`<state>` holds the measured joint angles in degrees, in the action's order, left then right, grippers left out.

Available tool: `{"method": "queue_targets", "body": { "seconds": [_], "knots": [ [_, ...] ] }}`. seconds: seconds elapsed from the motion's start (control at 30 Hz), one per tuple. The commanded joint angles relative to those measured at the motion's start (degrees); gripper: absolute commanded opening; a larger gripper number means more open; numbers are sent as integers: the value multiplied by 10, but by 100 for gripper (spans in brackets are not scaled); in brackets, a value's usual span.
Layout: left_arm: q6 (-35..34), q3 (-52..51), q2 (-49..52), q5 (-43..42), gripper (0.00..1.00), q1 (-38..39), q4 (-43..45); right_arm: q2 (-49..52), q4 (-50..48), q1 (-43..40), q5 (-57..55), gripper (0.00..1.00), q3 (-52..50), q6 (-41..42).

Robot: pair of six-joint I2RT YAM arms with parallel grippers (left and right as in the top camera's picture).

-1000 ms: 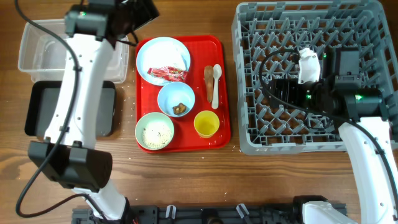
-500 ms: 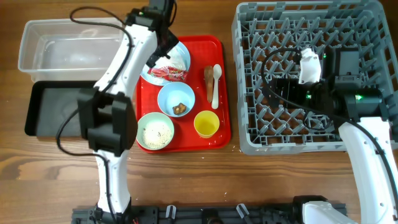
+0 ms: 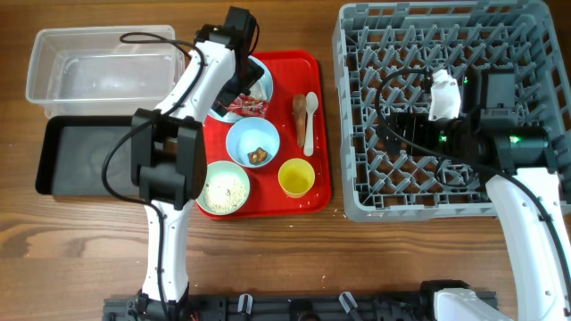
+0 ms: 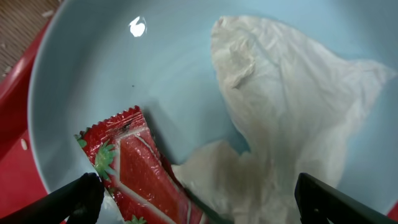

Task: Sort waste into correct bins and load items into the dishwasher rack
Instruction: 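Move the left gripper to the white plate and grasp the red wrapper and tissue, then carry the wrapper and tissue left and drop them into the clear bin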

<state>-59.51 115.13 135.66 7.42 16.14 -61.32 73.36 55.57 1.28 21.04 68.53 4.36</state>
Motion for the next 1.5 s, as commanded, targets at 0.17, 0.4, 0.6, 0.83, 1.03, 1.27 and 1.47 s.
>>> {"method": "queue_targets", "body": {
  "seconds": [0.17, 0.4, 0.6, 0.83, 1.03, 1.27, 1.47],
  "knots": [
    [-10, 1, 39, -5, 100, 11, 4, 3, 0, -2, 14, 100, 13, 18],
    [-9, 1, 48, -5, 4, 11, -4, 3, 0, -2, 14, 100, 13, 19],
    [23, 2, 35, -5, 4, 8, -6, 3, 0, -2, 14, 100, 13, 23],
    [112, 50, -38, -5, 4, -21, -7, 3, -5, -2, 14, 99, 13, 23],
    [113, 74, -131, -5, 4, -95, 16, 3, -10, -2, 14, 100, 13, 23],
    [104, 73, -131, -3, 4, -195, 44, 3, -12, -2, 13, 100, 13, 32],
    [94, 69, -90, 2, 17, -250, 85, 3, -18, -2, 14, 100, 13, 33]
  ]
}}
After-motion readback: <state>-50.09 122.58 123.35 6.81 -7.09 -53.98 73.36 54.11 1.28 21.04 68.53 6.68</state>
